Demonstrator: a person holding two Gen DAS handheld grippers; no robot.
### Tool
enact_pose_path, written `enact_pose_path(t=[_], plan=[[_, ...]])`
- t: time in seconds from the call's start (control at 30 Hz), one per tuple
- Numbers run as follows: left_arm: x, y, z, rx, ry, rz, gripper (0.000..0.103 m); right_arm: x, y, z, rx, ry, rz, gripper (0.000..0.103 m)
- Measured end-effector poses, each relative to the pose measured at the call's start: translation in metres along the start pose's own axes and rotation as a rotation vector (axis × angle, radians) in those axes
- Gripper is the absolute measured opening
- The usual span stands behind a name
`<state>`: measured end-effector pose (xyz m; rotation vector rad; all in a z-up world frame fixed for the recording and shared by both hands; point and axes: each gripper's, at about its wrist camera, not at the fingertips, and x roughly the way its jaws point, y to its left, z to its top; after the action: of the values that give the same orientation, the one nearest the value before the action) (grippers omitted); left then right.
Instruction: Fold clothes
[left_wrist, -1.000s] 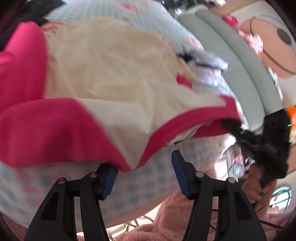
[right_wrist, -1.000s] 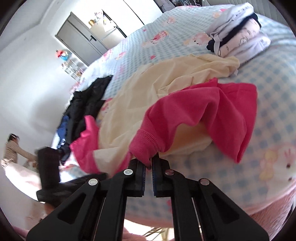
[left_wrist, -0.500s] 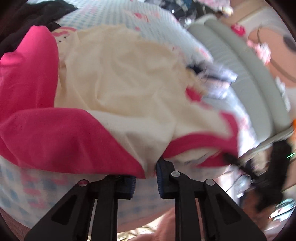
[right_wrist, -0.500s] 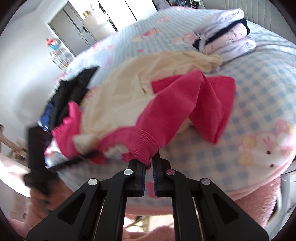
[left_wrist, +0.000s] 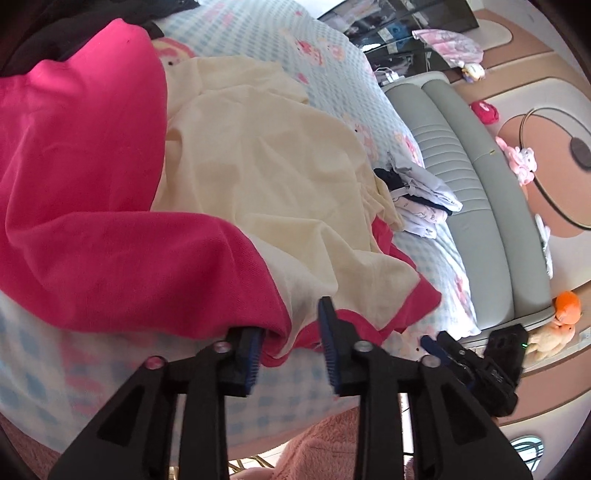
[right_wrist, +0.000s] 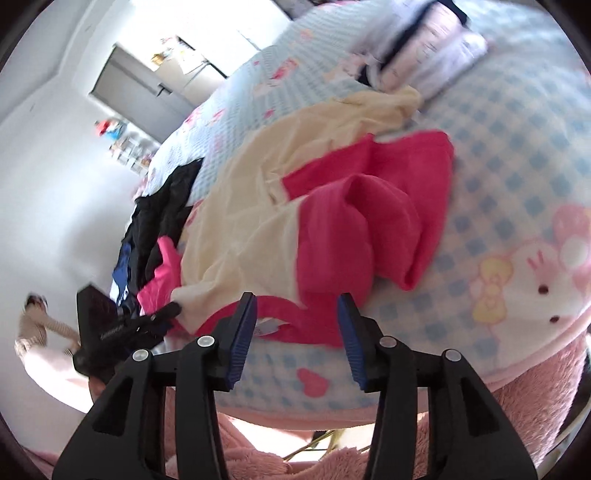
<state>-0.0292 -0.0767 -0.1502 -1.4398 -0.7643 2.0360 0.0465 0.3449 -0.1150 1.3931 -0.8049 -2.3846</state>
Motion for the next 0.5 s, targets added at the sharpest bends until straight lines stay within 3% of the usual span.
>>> enact_pose_path(t=[0.17, 0.37, 0.43, 0.5], plan=[[-0.003, 0.004, -0.002, 0.019, -0.001, 0.036, 0.052, 0.021, -0.005, 0.002, 0.007, 0.038, -0.049, 0.049], [0.017, 0.011, 0.006, 0.002, 0.030, 0.033, 0.052, 0.038, -0.019, 0.011, 0.018, 0.031, -0.150, 0.053], [0.023, 0.008, 0.010, 0.002, 0.031, 0.017, 0.049, 0.048, -0.024, 0.015, 0.030, 0.059, -0.123, 0.053], [0.029, 0.002, 0.013, 0.008, 0.038, 0.002, 0.031, 0.060, -0.022, 0.017, 0.025, 0.109, -0.059, 0.048]])
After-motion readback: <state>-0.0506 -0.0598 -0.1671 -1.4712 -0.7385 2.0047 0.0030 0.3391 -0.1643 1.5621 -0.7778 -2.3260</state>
